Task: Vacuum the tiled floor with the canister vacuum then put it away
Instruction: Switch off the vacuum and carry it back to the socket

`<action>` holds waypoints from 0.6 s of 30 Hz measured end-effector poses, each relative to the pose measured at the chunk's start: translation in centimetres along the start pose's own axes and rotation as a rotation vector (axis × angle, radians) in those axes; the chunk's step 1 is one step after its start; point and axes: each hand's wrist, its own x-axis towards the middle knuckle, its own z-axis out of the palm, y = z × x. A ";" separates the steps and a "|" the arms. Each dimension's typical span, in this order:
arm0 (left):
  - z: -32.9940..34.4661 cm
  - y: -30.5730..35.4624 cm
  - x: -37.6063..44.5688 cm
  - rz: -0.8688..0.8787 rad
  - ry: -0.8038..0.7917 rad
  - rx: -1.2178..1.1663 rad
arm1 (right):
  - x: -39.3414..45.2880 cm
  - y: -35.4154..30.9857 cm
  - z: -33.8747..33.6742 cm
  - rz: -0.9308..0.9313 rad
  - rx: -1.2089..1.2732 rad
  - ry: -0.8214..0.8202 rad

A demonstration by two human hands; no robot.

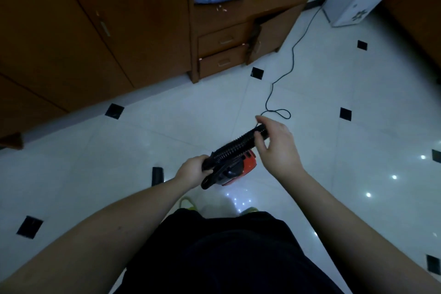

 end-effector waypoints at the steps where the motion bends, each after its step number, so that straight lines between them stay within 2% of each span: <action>1: 0.0 0.5 0.5 -0.008 0.007 -0.004 | 0.0 1.4 -0.6 0.073 0.042 0.032; 4: 0.8 2.3 1.8 -0.030 0.023 -0.022 | -0.4 6.4 -1.7 0.282 0.123 -0.020; 8: 2.5 5.7 4.0 -0.070 0.028 -0.003 | -0.7 13.9 -1.4 0.467 0.167 -0.233; 13: 4.6 10.4 6.2 -0.175 0.129 -0.047 | 1.1 22.2 -0.2 0.517 0.157 -0.546; 18: 5.6 13.2 8.7 -0.244 0.151 -0.029 | 4.7 28.1 1.4 0.537 0.132 -0.687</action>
